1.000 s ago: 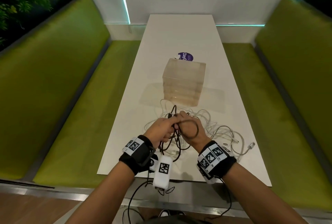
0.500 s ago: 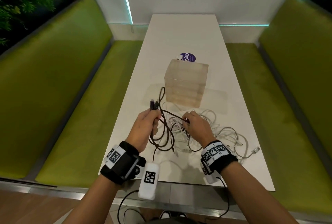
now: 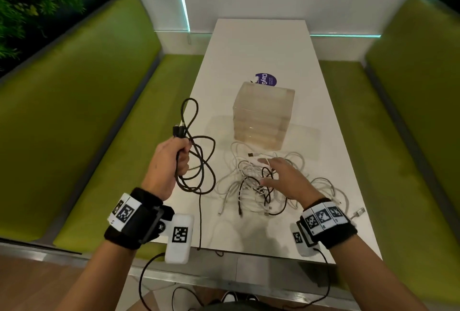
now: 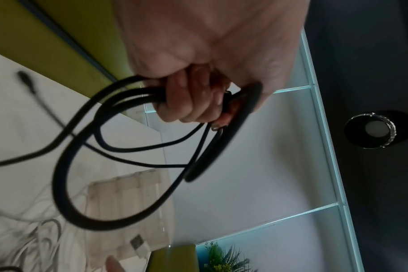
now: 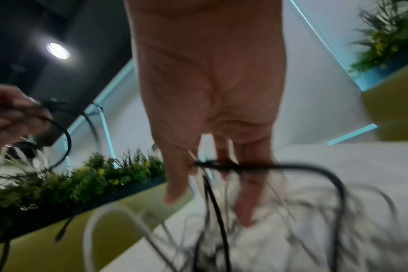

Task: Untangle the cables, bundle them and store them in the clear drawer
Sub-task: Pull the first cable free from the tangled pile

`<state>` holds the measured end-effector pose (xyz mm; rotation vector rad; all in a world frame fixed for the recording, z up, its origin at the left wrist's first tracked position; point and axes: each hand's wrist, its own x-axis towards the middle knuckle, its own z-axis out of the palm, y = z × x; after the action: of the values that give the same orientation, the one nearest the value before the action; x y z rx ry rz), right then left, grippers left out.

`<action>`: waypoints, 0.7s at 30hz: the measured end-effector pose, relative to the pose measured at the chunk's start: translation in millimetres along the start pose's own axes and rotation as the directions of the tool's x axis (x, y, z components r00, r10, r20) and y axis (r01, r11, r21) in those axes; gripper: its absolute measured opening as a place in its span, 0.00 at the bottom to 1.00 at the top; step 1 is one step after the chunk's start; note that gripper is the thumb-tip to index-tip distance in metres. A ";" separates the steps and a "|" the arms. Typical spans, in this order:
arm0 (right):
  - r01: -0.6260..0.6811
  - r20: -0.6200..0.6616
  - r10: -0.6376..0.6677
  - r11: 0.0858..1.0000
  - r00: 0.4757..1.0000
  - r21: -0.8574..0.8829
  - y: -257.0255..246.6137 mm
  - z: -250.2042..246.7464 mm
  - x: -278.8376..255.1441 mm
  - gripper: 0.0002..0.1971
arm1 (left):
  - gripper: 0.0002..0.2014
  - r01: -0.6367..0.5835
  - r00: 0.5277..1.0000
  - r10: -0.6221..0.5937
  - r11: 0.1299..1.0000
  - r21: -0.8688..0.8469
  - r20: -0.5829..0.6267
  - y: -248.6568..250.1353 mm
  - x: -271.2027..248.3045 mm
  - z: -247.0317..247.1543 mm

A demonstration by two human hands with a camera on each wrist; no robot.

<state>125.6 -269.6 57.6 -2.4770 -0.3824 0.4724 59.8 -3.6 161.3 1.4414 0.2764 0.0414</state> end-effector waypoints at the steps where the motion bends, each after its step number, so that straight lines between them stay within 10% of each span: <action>1: -0.025 0.035 0.027 0.998 0.999 -0.057 -1.0 -5.6 -3.9 0.37 | 0.07 0.004 1.000 -0.005 1.000 0.014 0.011 -0.9 -2.8 -1.2; 5: -0.164 0.022 0.173 0.960 0.985 -0.227 -9.0 -30.7 -22.2 0.42 | 0.07 0.030 0.996 -0.040 0.993 0.114 0.084 -1.1 -14.2 -2.4; 14: 0.224 -0.010 -0.226 0.958 0.974 0.177 -73.2 -38.2 -65.6 0.19 | 0.11 0.051 0.965 -0.106 0.973 0.225 0.241 -9.1 -35.7 8.3; 21: 0.220 -0.029 -0.228 0.887 0.973 0.406 -86.5 -22.8 -82.5 0.66 | 0.11 0.037 0.881 -0.238 0.895 0.444 0.408 -22.3 -56.0 23.1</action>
<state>46.9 -243.0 146.6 -1.9959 -0.5148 0.4298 7.4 -39.9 150.9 1.8110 -0.0033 -0.5037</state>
